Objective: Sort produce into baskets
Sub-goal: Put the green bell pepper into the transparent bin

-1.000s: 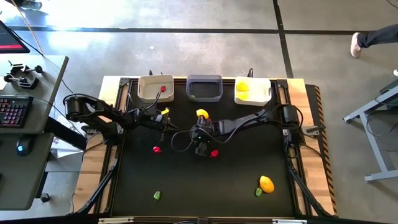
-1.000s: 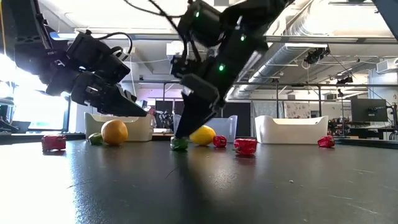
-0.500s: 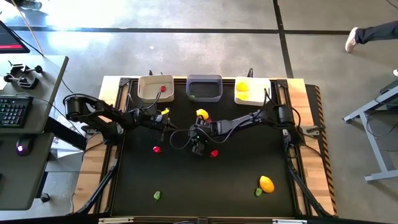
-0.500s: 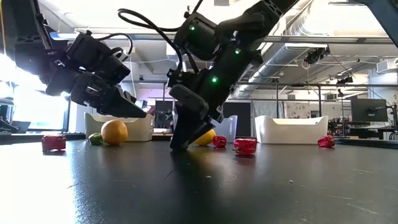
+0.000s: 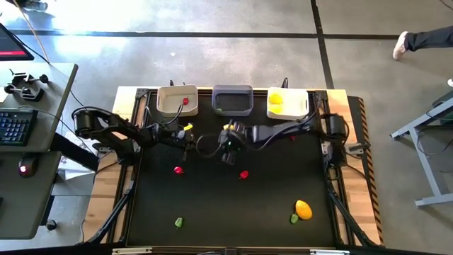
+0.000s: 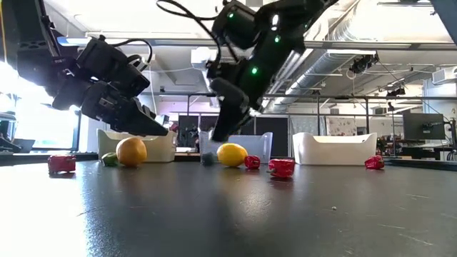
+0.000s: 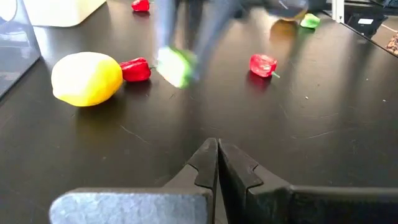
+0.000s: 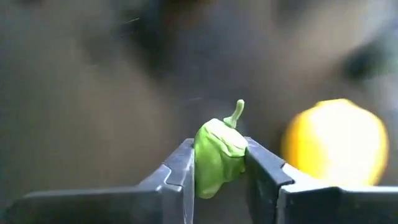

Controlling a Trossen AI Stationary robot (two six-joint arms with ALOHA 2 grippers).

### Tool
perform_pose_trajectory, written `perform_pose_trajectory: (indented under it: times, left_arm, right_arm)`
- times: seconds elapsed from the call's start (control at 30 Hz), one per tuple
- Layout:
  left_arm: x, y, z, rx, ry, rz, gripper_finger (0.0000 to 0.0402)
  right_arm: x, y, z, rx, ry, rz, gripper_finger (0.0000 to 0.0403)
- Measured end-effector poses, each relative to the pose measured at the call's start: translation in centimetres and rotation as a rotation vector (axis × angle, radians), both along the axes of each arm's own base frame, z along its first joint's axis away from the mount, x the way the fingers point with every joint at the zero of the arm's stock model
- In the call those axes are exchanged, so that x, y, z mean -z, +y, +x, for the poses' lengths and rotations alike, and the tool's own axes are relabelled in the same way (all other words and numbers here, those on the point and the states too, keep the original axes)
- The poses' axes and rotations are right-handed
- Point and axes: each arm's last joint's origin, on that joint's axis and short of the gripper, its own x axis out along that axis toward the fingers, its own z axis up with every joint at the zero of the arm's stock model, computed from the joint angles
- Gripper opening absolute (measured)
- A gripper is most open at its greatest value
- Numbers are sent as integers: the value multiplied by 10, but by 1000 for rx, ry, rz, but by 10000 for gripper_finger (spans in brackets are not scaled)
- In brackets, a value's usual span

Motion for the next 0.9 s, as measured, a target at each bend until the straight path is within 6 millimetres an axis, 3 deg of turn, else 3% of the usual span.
perform_pose_trajectory:
  times: [0.17,0.43,0.67,0.9]
  left_arm:
    - [0,0,0,0,-1,1,0]
    - [0,0,0,1,-2,3,0]
    - [-1,0,0,1,-7,5,0]
    - [-1,0,0,1,-8,5,0]
  right_arm:
    - [-26,-46,-11,74,-32,-113,83]
    - [-25,-127,-22,150,-108,-109,83]
    - [-18,-168,-36,187,-111,-81,83]
    - [-9,-185,-42,189,-129,-4,83]
